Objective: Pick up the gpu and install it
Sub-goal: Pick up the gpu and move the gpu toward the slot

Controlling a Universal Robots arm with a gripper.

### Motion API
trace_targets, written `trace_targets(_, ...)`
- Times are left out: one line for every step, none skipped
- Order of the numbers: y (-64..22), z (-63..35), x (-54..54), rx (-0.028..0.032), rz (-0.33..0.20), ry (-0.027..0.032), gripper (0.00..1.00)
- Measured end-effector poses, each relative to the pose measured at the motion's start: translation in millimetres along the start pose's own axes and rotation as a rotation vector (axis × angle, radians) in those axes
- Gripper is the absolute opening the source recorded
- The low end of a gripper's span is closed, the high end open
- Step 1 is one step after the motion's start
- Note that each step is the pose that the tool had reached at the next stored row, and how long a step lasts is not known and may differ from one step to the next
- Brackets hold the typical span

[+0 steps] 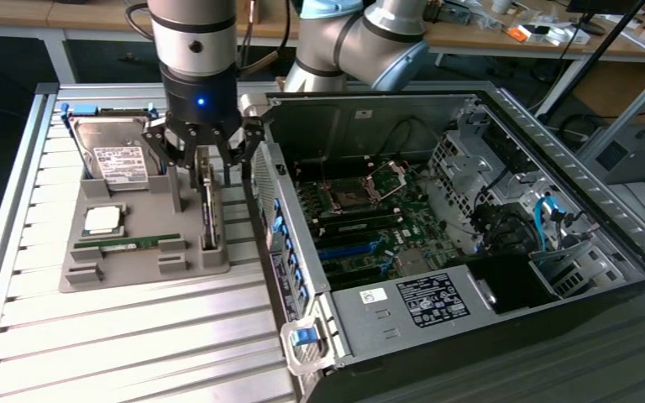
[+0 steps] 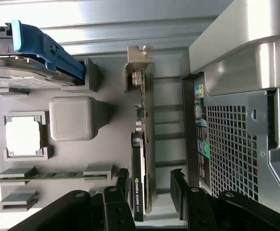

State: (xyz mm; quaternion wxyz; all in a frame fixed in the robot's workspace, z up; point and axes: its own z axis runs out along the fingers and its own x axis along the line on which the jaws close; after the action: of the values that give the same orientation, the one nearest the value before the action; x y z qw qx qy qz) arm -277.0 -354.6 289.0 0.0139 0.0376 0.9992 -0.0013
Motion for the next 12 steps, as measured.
trace_targets(1.1, 0.7, 0.5, 0.0009, 0.000, -0.0001, 0.48)
trace_targets(1.9, 1.6, 1.0, 0.0017, 0.000, -0.0002, 0.48)
trace_targets(2.7, 2.7, 1.4, 0.0020, 0.000, -0.0003, 0.48)
trace_targets(3.5, 4.1, 2.0, 0.0023, 0.000, -0.0002, 0.48)
trace_targets(4.0, 5.2, 2.4, 0.0026, 0.000, -0.0002, 0.48)
trace_targets(4.7, 6.6, 2.8, 0.0027, 0.000, -0.0003, 0.48)
trace_targets(5.3, 7.8, 3.2, 0.0029, 0.000, -0.0003, 0.48)
trace_targets(6.1, 9.4, 3.7, 0.0031, 0.000, -0.0003, 0.48)
trace_targets(6.6, 10.3, 3.9, 0.0032, 0.000, -0.0003, 0.48)
trace_targets(7.0, 11.2, 4.0, 0.0032, 0.000, -0.0003, 0.48)
trace_targets(7.4, 12.0, 4.2, 0.0034, 0.000, -0.0002, 0.48)
trace_targets(7.7, 12.8, 4.3, 0.0035, 0.000, -0.0002, 0.48)
